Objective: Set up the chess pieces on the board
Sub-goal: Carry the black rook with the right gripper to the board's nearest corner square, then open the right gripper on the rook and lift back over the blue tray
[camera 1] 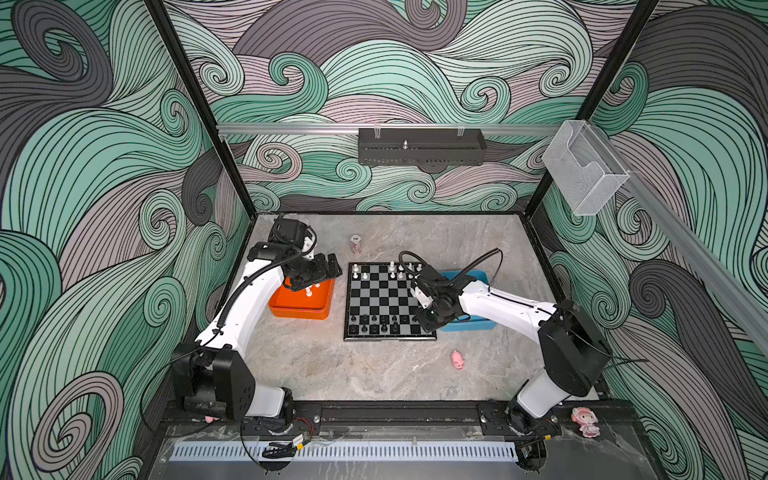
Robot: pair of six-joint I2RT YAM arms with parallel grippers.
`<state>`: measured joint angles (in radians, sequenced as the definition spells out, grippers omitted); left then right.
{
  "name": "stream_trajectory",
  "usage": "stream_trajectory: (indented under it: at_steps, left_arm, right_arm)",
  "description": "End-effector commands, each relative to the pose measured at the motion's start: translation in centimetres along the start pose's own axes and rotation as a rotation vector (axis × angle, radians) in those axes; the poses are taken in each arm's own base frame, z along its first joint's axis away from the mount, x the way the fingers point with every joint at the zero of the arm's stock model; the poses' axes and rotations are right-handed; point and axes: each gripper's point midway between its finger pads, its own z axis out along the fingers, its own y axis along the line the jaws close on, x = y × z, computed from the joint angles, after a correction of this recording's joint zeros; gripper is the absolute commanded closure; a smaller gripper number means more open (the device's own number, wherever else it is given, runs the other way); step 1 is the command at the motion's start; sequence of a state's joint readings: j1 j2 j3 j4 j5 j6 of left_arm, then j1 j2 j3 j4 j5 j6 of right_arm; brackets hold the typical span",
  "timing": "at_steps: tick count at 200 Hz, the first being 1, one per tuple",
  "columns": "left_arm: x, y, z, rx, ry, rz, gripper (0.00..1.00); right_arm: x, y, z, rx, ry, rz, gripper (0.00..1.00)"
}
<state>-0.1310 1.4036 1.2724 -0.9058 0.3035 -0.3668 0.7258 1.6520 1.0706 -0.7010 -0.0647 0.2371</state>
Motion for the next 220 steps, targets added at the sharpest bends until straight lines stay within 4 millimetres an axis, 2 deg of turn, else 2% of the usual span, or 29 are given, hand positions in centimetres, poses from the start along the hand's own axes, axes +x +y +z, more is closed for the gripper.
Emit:
stream_trajectory:
  at_steps: [1, 62, 139, 170, 197, 202, 220]
  left_arm:
    - [0.3, -0.1, -0.2, 0.014, 0.011, -0.001, 0.02]
    - [0.2, 0.0, 0.2, 0.011, 0.019, 0.000, 0.01]
    - [0.2, 0.0, 0.4, 0.014, 0.019, -0.003, 0.01]
    - [0.2, 0.0, 0.5, 0.016, 0.019, -0.003, 0.01]
    - [0.2, 0.0, 0.5, 0.018, 0.018, -0.004, 0.01]
    - [0.3, 0.3, 1.3, 0.009, 0.042, -0.013, 0.01]
    - [0.2, 0.2, 1.3, 0.014, 0.041, -0.014, 0.02]
  right_arm:
    - [-0.4, -0.3, 0.5, 0.033, 0.005, 0.010, 0.85]
    - [-0.2, -0.9, 1.0, 0.062, 0.022, 0.017, 0.85]
    - [-0.3, -0.6, 1.4, 0.048, 0.037, 0.012, 0.82]
    - [-0.4, -0.4, 1.4, 0.043, 0.035, 0.008, 0.75]
    - [-0.6, -0.4, 0.9, 0.043, 0.026, 0.009, 0.66]
    - [-0.6, -0.4, 0.8, 0.043, 0.025, 0.010, 0.64]
    - [-0.9, -0.4, 0.2, 0.046, 0.012, 0.010, 0.61]
